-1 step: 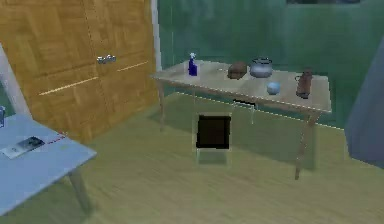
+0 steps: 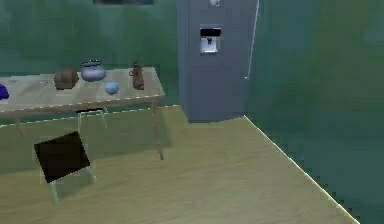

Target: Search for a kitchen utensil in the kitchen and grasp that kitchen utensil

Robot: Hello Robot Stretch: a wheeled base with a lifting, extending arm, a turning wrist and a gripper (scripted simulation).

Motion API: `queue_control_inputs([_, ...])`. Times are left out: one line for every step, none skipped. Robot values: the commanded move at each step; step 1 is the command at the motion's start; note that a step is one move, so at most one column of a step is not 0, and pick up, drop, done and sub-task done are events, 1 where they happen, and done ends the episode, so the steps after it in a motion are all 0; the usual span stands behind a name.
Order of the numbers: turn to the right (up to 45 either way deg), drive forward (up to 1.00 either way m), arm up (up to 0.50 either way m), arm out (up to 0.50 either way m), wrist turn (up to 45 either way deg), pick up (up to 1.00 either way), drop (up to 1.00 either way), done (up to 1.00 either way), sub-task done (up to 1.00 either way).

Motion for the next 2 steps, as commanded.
queue_control_inputs([45.0, 0.0, 0.0, 0.0, 0.0, 0.0, 0.0, 0.0, 0.0])
queue_control_inputs([45.0, 0.0, 0.0, 0.0, 0.0, 0.0, 0.0, 0.0, 0.0])
